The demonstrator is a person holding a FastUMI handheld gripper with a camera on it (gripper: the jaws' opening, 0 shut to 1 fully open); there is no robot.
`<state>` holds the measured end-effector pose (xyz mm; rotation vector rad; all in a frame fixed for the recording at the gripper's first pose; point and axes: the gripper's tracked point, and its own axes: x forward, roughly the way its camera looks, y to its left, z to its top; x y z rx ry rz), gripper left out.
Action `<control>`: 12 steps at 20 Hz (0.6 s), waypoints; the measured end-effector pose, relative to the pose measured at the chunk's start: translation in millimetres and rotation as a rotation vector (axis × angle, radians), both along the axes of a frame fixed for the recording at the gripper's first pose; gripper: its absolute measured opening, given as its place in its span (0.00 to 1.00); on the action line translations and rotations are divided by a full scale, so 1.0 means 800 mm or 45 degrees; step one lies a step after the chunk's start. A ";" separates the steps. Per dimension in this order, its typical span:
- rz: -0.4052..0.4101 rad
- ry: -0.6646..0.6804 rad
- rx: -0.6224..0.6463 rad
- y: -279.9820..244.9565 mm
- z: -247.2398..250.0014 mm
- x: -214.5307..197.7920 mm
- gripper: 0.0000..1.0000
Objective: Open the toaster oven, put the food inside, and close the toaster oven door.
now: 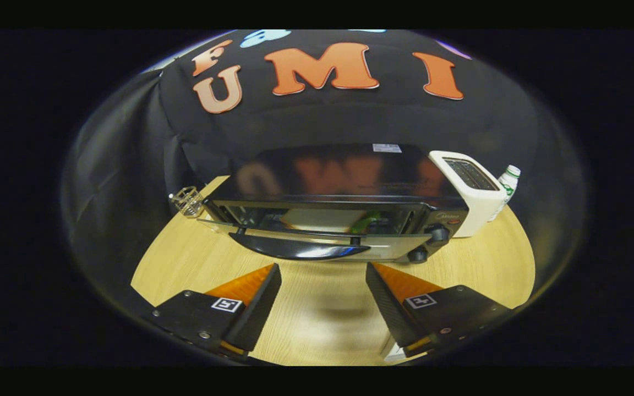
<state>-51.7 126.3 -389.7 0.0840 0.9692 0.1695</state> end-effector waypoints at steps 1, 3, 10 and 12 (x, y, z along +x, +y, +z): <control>-0.002 0.002 0.007 0.003 -0.001 0.005 0.92; 0.005 -0.017 -0.007 0.006 0.000 0.021 0.92; 0.001 -0.041 -0.029 0.013 0.001 0.038 0.92; 0.019 -0.069 -0.044 0.009 0.010 0.032 0.92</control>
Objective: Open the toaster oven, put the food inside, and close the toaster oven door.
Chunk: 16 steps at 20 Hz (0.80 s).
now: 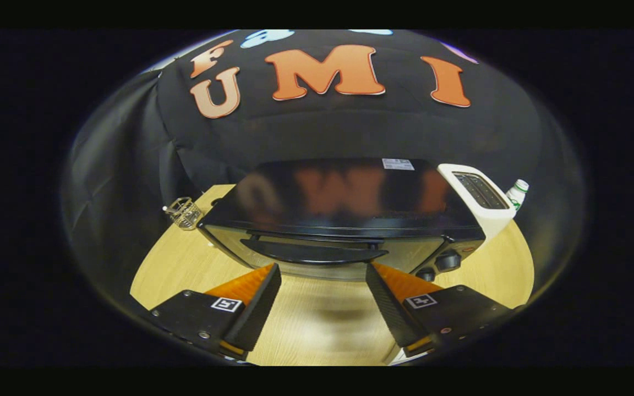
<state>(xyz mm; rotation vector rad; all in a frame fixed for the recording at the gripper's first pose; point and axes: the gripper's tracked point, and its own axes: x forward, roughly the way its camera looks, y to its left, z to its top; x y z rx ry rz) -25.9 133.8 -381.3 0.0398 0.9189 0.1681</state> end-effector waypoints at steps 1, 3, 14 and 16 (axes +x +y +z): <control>0.006 -0.037 -0.009 -0.003 0.010 0.002 0.92; 0.023 -0.109 -0.032 -0.011 0.035 0.007 0.92; -0.059 -0.728 -0.018 -0.067 0.282 0.060 0.92; -0.100 -0.816 0.004 -0.081 0.324 0.064 0.92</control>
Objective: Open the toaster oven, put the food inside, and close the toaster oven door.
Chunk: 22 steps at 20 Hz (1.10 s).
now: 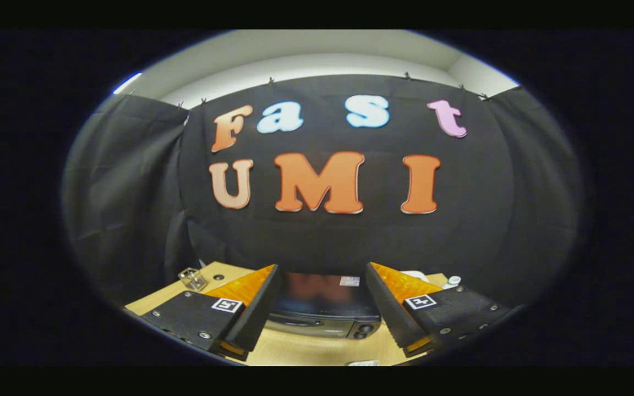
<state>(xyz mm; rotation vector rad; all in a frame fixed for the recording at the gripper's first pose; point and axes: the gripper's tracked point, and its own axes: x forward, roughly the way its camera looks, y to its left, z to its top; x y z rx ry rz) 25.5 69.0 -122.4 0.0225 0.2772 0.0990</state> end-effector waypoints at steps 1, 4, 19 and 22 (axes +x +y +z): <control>-0.013 -0.043 0.010 -0.005 0.020 0.000 0.92; -0.044 -0.146 0.034 -0.022 0.077 -0.002 0.92; -0.002 -0.315 -0.027 -0.044 0.183 -0.037 0.95; -0.008 -0.323 -0.043 -0.048 0.186 -0.039 0.95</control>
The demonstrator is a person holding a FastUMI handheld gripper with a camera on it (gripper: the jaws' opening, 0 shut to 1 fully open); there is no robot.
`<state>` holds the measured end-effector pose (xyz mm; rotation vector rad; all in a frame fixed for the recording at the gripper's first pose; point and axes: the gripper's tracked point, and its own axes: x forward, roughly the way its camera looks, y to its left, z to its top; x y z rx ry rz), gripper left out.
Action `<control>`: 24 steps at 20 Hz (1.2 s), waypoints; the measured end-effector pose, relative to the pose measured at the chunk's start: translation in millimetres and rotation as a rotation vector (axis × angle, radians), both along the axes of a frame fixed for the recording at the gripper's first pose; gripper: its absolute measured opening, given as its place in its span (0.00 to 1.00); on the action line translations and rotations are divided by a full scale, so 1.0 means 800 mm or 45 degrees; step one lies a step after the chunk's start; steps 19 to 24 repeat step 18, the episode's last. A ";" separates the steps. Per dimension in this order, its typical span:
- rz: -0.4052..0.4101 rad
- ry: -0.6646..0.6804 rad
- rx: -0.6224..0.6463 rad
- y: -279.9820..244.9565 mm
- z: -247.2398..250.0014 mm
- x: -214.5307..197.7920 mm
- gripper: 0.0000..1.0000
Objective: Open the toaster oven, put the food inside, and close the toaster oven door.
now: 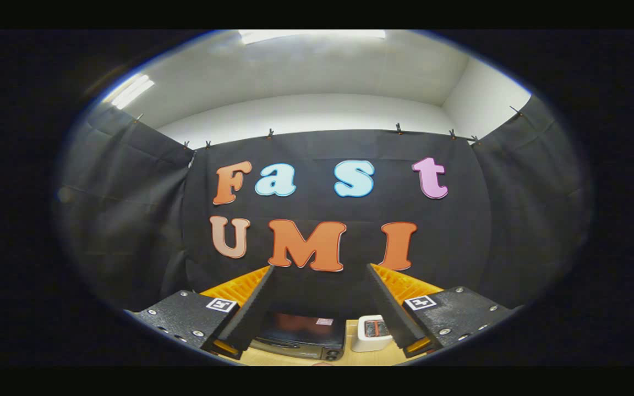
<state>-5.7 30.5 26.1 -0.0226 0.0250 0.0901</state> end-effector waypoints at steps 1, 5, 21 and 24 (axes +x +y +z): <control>-0.001 -0.003 -0.001 -0.001 0.001 0.001 0.95; -0.002 0.007 0.012 -0.008 0.000 -0.003 0.95; 0.007 -0.107 -0.048 -0.011 0.021 -0.006 0.95; 0.007 -0.107 -0.048 -0.011 0.021 -0.006 0.95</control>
